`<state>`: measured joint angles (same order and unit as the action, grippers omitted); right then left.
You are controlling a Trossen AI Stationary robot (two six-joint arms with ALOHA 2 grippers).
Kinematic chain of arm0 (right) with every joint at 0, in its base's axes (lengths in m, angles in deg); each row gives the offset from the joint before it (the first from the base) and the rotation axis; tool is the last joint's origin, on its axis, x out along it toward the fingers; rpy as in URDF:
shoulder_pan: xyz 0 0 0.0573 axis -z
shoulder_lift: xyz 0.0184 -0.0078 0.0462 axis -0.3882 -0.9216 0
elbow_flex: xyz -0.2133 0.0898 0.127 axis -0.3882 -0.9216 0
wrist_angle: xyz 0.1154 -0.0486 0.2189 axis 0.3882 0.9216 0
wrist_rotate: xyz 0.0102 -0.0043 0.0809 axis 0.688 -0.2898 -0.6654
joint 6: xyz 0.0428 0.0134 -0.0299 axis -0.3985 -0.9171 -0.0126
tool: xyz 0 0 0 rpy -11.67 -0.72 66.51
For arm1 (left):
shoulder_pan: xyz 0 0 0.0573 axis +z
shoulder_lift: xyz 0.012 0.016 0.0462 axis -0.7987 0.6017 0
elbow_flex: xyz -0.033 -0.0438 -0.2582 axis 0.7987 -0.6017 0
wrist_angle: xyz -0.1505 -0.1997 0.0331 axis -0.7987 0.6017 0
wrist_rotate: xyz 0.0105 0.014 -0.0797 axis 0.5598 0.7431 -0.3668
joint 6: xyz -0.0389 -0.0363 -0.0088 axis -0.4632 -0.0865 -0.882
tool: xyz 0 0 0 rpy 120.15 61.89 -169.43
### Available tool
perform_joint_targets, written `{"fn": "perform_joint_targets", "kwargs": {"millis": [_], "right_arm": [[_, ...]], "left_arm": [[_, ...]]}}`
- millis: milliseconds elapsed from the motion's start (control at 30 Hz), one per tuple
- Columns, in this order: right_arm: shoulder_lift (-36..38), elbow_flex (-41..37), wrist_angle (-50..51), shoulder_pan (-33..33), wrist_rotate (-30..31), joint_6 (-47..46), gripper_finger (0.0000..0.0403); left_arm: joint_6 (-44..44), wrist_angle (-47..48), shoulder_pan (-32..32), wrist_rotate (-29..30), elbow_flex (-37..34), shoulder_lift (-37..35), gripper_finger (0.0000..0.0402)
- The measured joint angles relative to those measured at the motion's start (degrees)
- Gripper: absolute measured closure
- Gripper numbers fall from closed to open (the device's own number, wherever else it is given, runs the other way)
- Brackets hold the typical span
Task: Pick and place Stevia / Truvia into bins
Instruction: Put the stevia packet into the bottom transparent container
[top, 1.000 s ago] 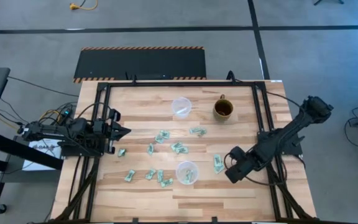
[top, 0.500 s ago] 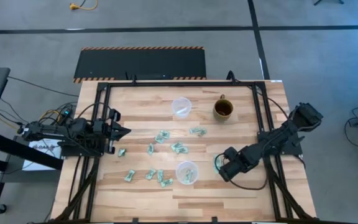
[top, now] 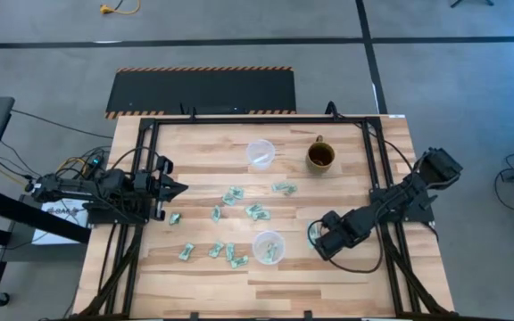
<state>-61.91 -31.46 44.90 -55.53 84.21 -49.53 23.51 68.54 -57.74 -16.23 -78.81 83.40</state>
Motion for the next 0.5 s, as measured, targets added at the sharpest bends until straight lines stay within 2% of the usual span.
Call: {"fn": "perform_joint_targets", "kwargs": {"millis": [267,333,433,500], "right_arm": [[-0.1,0.6,1.2,-0.2,1.4,3.8,0.0386],[-0.3,1.9,4.6,-0.3,2.8,5.5,0.0396],[-0.2,6.1,10.0,-0.2,4.8,6.7,0.0391],[-0.2,9.8,18.0,-0.7,7.0,7.1,0.0391]], "left_arm": [[0.0,0.0,0.0,0.0,0.0,0.0,0.0401],[0.0,0.0,0.0,0.0,0.0,0.0,0.0401],[0.0,0.0,0.0,0.0,0.0,0.0,0.0401],[0.0,0.0,0.0,0.0,0.0,0.0,0.0401]]}}
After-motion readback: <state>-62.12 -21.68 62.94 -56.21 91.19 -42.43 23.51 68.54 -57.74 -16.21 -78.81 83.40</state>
